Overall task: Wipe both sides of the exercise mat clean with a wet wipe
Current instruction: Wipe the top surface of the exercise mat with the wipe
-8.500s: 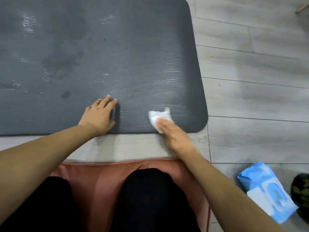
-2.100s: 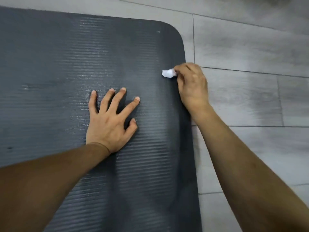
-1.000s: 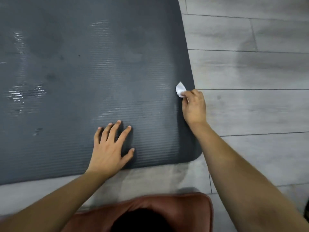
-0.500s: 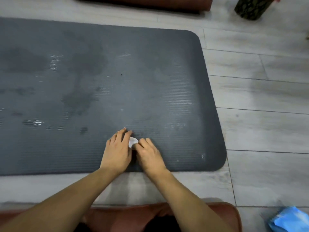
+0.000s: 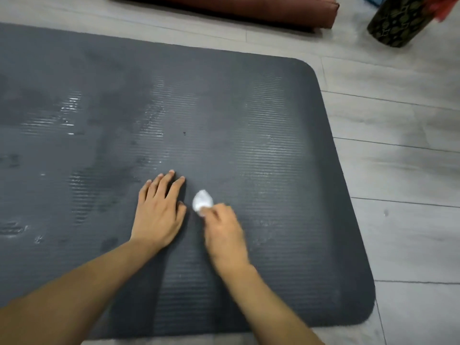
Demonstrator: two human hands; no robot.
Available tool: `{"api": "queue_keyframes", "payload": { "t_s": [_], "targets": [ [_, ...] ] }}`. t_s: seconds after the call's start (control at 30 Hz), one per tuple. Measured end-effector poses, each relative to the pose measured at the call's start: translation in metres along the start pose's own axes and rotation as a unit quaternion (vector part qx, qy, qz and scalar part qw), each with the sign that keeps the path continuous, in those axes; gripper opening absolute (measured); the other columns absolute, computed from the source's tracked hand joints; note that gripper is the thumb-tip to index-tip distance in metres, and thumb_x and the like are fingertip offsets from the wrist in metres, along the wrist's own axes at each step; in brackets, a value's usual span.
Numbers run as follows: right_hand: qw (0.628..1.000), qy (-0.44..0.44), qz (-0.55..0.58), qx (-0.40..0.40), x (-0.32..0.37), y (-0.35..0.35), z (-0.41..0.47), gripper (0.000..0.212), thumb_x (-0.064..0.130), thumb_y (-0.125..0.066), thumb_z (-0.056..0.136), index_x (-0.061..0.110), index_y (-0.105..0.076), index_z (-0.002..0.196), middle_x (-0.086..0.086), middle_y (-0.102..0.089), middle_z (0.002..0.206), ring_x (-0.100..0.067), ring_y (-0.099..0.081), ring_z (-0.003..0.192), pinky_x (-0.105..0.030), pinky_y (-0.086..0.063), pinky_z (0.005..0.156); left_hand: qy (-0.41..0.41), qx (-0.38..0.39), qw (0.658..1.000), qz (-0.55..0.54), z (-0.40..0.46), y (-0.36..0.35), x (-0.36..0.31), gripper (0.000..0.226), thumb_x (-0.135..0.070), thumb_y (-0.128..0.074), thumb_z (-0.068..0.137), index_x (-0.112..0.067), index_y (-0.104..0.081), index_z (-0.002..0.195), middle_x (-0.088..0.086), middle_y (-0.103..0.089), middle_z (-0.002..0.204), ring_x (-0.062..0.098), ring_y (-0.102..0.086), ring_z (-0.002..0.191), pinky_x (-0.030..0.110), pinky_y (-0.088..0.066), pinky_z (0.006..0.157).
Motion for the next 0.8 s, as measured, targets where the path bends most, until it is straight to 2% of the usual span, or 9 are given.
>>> {"api": "queue_keyframes", "payload": {
  "t_s": [0.07, 0.13, 0.3, 0.4, 0.5, 0.57, 0.67, 0.73, 0.8],
  "targets": [
    [0.990, 0.132, -0.006, 0.039, 0.007, -0.013, 0.029, 0.019, 0.008, -0.055, 0.088, 0.013, -0.066, 0.102, -0.005, -0.055, 0.087, -0.024, -0.050, 0.079, -0.035, -0.046, 0.072, -0.001, -0.019, 1.000, -0.001, 0.033, 0.001, 0.013, 0.061, -0.034, -0.035, 0.091, -0.012, -0.053, 0.145, 0.015, -0.045, 0.156, 0.039, -0.043, 0.143, 0.055, -0.029, 0.119],
    [0.988, 0.143, -0.046, 0.021, -0.043, -0.008, 0.076, 0.022, 0.009, -0.051, 0.089, 0.014, -0.067, 0.104, -0.007, -0.054, 0.088, -0.026, -0.049, 0.082, -0.037, -0.047, 0.074, -0.002, -0.035, 0.999, 0.013, 0.069, 0.007, 0.030, 0.060, -0.035, -0.034, 0.091, -0.014, -0.053, 0.145, 0.015, -0.045, 0.156, 0.041, -0.042, 0.142, 0.055, -0.028, 0.119],
    [0.972, -0.172, -0.139, -0.082, -0.220, 0.036, 0.185, 0.019, -0.003, -0.052, 0.083, 0.002, -0.068, 0.092, -0.020, -0.056, 0.095, -0.040, -0.054, 0.087, -0.043, -0.042, 0.075, 0.014, -0.021, 0.999, 0.030, 0.152, 0.016, 0.068, 0.065, -0.048, -0.031, 0.093, -0.022, -0.048, 0.151, 0.016, -0.039, 0.161, 0.042, -0.036, 0.146, 0.057, -0.021, 0.121],
    [0.945, -0.284, -0.101, -0.128, -0.216, 0.023, 0.213, 0.023, -0.004, -0.053, 0.081, 0.001, -0.070, 0.095, -0.022, -0.060, 0.096, -0.040, -0.059, 0.086, -0.040, -0.042, 0.076, 0.014, -0.033, 0.999, 0.029, 0.167, 0.012, 0.073, 0.064, -0.048, -0.032, 0.094, -0.027, -0.045, 0.153, 0.013, -0.038, 0.162, 0.038, -0.033, 0.149, 0.055, -0.016, 0.124],
    [0.993, -0.068, -0.017, -0.098, -0.100, -0.041, 0.234, 0.026, -0.006, -0.060, 0.073, 0.010, -0.073, 0.089, -0.013, -0.064, 0.088, -0.029, -0.057, 0.077, -0.030, -0.039, 0.073, 0.006, -0.037, 0.999, 0.026, 0.167, 0.007, 0.075, 0.062, -0.046, -0.035, 0.096, -0.028, -0.044, 0.155, 0.012, -0.037, 0.163, 0.037, -0.031, 0.151, 0.055, -0.015, 0.125],
    [0.994, 0.103, -0.014, -0.036, -0.040, -0.068, 0.235, 0.023, -0.001, -0.054, 0.081, 0.009, -0.070, 0.095, -0.011, -0.063, 0.093, -0.026, -0.051, 0.079, -0.032, -0.041, 0.074, 0.001, -0.036, 0.999, 0.020, 0.166, 0.009, 0.075, 0.061, -0.046, -0.035, 0.097, -0.028, -0.043, 0.156, 0.012, -0.036, 0.164, 0.037, -0.031, 0.151, 0.055, -0.015, 0.126],
    [0.975, 0.209, -0.072, 0.024, -0.080, -0.057, 0.265, 0.025, 0.009, -0.050, 0.091, 0.015, -0.070, 0.106, -0.008, -0.057, 0.086, -0.024, -0.047, 0.079, -0.033, -0.042, 0.072, 0.003, -0.042, 0.999, 0.011, 0.167, 0.010, 0.074, 0.061, -0.044, -0.036, 0.098, -0.027, -0.043, 0.156, 0.012, -0.036, 0.164, 0.037, -0.030, 0.152, 0.057, -0.015, 0.125],
    [0.983, 0.114, -0.144, -0.002, -0.160, -0.032, 0.292, 0.033, 0.012, -0.044, 0.093, 0.019, -0.071, 0.110, -0.009, -0.054, 0.084, -0.027, -0.050, 0.082, -0.035, -0.037, 0.073, 0.002, -0.042, 0.999, 0.014, 0.168, 0.011, 0.073, 0.061, -0.043, -0.037, 0.098, -0.027, -0.043, 0.156, 0.013, -0.035, 0.164, 0.037, -0.029, 0.152, 0.058, -0.015, 0.125],
    [0.977, -0.101, -0.179, -0.051, -0.241, 0.006, 0.304, 0.029, 0.004, -0.043, 0.088, 0.007, -0.069, 0.101, -0.016, -0.055, 0.092, -0.038, -0.054, 0.087, -0.041, -0.038, 0.077, -0.001, -0.042, 0.999, 0.016, 0.169, 0.011, 0.072, 0.061, -0.042, -0.038, 0.098, -0.026, -0.044, 0.156, 0.013, -0.036, 0.164, 0.038, -0.030, 0.152, 0.059, -0.016, 0.125]
  ]
}}
Point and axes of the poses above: each hand's wrist, its own z-axis towards the middle knuckle, its own y-axis out of the back of the hand, x = y × z, the point moved 7 cm from there along z, towards the middle knuckle
